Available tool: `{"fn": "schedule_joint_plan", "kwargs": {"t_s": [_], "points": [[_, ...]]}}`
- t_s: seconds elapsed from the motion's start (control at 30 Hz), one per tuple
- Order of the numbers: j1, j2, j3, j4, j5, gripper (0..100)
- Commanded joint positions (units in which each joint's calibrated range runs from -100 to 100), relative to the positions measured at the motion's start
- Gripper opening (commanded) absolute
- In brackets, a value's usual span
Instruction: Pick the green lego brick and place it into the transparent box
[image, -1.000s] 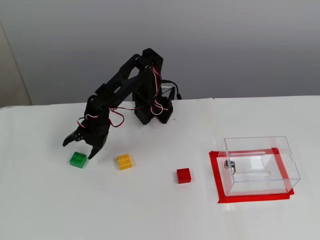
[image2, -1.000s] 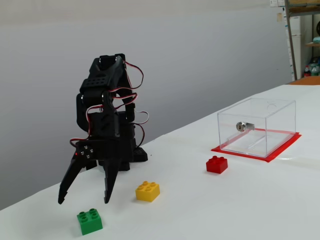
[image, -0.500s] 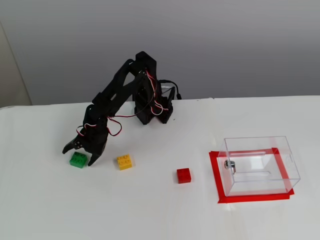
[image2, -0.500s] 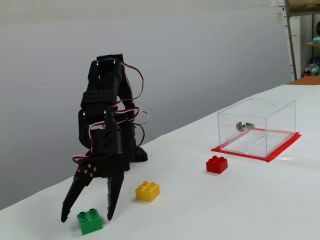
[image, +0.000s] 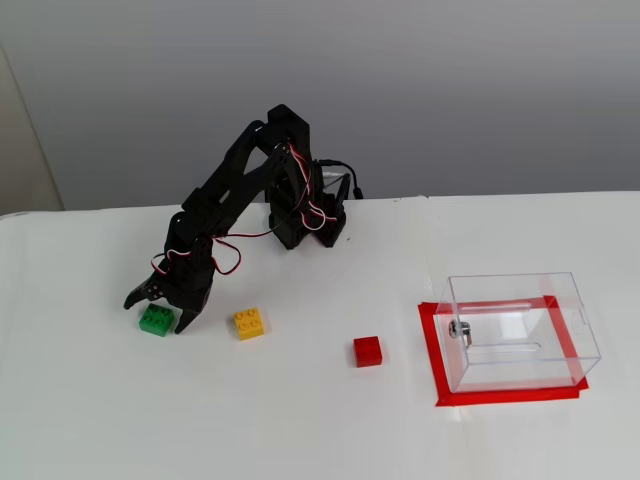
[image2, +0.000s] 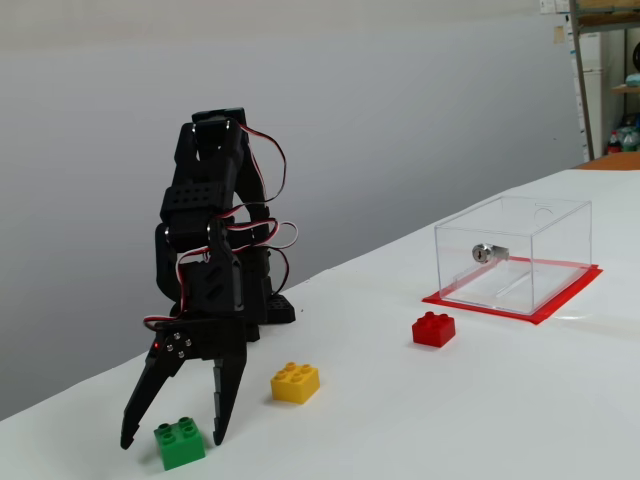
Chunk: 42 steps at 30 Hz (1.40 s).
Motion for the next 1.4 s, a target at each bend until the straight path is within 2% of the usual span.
{"fn": "schedule_joint_plan", "kwargs": {"t_s": [0.0, 0.17, 0.37, 0.63, 1.0, 1.37], "points": [[0.4, 0.0, -1.3, 0.2, 0.2, 37], [0.5, 0.0, -1.3, 0.3, 0.2, 37], [0.6, 0.0, -1.3, 0.3, 0.2, 19], [0.8, 0.0, -1.3, 0.3, 0.2, 8], [0.0, -5.7, -1.3, 0.5, -0.7, 8], [-9.3, -23.8, -1.4, 10.5, -9.8, 8]]}}
